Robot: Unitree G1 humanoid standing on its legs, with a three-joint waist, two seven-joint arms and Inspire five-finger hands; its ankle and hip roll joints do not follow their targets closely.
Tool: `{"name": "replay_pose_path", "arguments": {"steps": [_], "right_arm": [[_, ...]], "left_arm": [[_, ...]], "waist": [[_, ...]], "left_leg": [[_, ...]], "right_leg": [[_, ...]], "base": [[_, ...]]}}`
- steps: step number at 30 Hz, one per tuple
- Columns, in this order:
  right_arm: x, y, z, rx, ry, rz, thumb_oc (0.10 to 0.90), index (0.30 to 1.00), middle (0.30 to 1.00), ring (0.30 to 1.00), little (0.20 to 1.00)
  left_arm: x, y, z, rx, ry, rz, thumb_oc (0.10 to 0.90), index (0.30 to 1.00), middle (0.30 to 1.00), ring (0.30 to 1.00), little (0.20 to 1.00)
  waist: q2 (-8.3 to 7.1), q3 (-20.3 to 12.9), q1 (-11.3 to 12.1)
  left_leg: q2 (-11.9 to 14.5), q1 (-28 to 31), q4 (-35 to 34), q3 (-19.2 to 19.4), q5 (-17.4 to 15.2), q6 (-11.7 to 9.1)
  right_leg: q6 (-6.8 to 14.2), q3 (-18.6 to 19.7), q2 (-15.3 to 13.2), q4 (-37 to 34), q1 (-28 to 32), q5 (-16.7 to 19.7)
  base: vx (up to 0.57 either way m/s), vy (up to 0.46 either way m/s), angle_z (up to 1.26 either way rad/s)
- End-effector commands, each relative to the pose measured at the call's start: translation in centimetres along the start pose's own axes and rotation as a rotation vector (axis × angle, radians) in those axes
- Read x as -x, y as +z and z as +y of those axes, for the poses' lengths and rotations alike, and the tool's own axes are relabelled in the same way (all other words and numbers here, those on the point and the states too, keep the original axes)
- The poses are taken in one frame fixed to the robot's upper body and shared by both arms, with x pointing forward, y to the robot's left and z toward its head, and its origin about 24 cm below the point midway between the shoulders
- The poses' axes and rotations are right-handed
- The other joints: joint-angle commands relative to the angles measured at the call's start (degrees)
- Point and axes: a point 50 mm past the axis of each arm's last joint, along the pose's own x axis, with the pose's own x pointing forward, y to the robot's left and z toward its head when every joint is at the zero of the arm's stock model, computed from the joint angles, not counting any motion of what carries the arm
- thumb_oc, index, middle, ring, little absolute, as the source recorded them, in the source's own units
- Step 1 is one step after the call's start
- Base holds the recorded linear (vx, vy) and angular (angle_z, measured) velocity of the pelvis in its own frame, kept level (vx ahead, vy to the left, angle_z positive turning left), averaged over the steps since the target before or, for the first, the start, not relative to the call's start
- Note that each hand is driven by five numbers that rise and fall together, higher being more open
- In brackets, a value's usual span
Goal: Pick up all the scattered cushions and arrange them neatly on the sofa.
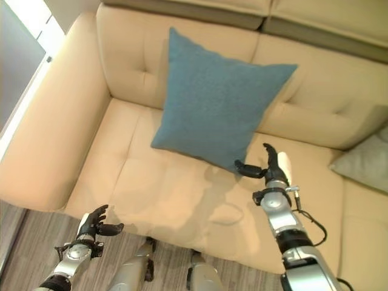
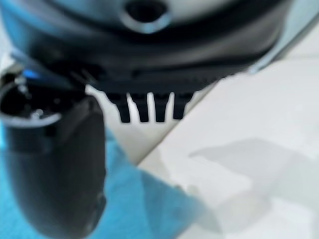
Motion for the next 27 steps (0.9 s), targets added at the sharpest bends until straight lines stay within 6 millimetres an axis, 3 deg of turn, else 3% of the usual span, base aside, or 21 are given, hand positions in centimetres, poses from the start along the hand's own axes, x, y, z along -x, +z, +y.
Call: {"name": "replay_pose_path", "arguments": {"steps": [1,6,7,8,10,11,15,21,27], "right_arm": [[1.5,-1.6,-0.3,0.090,0.056,-0.045,0.800,0.900,0.900,0.900,0.900],[5.7,-7.9,3.9,0.188,0.249,0.159,0.800,0.900,0.900,0.900,0.900],[5.7,-7.9,3.9,0.188,0.249,0.159,0.800,0.900,0.900,0.900,0.900],[8.0,-10.6,5.7,0.239,0.334,0.261,0.800,0.900,0.900,0.900,0.900],[8.0,-10.6,5.8,0.239,0.334,0.261,0.800,0.900,0.900,0.900,0.900],[9.9,-12.7,7.1,0.270,0.399,0.351,0.800,0.900,0.900,0.900,0.900],[13.5,-15.6,8.8,0.318,0.491,0.501,0.800,0.900,0.900,0.900,0.900],[16.7,-17.7,9.9,0.331,0.553,0.644,0.800,0.900,0.900,0.900,0.900],[16.4,-17.5,10.1,0.350,0.546,0.642,0.800,0.900,0.900,0.900,0.900]], "left_arm": [[0.8,-3.1,1.2,-0.064,0.025,0.095,0.800,0.900,0.900,0.900,0.900],[1.7,-4.9,1.1,-0.119,0.000,0.150,0.800,0.900,0.900,0.900,0.900],[1.7,-5.0,1.1,-0.119,0.001,0.150,0.800,0.900,0.900,0.900,0.900],[2.2,-5.9,1.1,-0.142,-0.011,0.181,0.800,0.900,0.900,0.900,0.900],[2.2,-5.9,1.1,-0.142,-0.011,0.182,0.800,0.900,0.900,0.900,0.900],[2.5,-6.5,0.8,-0.166,-0.028,0.203,0.800,0.900,0.900,0.900,0.900],[3.0,-7.7,0.3,-0.210,-0.051,0.249,0.800,0.900,0.900,0.900,0.900],[3.2,-8.1,0.0,-0.223,-0.063,0.270,0.800,0.900,0.900,0.900,0.900],[3.0,-7.9,-0.2,-0.212,-0.056,0.272,0.800,0.900,0.900,0.900,0.900]], "waist": [[-0.50,-9.09,0.33],[-1.38,-11.17,-0.11],[-1.41,-11.13,-0.10],[-1.73,-12.00,0.03],[-1.76,-11.95,0.05],[-1.96,-12.51,0.14],[-2.15,-13.20,0.16],[-2.06,-13.44,0.12],[-1.68,-12.29,0.33]], "left_leg": [[1.04,6.47,0.13,4.30,-9.21,-2.04],[0.89,10.19,0.13,5.18,-10.54,-1.16],[0.89,10.25,0.13,5.20,-10.56,-1.16],[0.84,11.91,0.13,5.45,-10.99,-0.88],[0.84,11.99,0.13,5.48,-11.01,-0.88],[0.88,13.02,0.13,5.59,-11.28,-0.73],[1.14,14.38,0.13,5.62,-11.56,-0.67],[1.55,14.82,0.13,5.70,-11.38,-0.87],[2.31,13.19,0.13,5.93,-9.88,-1.49]], "right_leg": [[2.29,-0.74,-1.16,7.07,-1.50,-4.55],[2.45,0.72,-0.97,7.57,1.20,-5.10],[2.45,0.75,-0.97,7.56,1.26,-5.11],[2.43,1.15,-0.76,7.57,2.51,-5.46],[2.44,1.17,-0.76,7.55,2.58,-5.46],[2.37,1.41,-0.62,7.62,3.44,-5.68],[2.19,1.36,-0.47,7.40,4.99,-6.29],[1.73,1.49,0.00,6.07,5.86,-6.52],[1.14,2.19,1.12,2.71,5.47,-5.57]], "base": [[0.07,0.031,-0.22],[0.04,0.025,-0.22],[0.03,0.005,-0.24],[0.02,0.002,-0.16],[0.01,-0.002,-0.07],[0.00,-0.009,-0.05],[-0.01,-0.015,-0.03],[-0.06,-0.036,-0.03],[-0.15,-0.077,-0.06]]}}
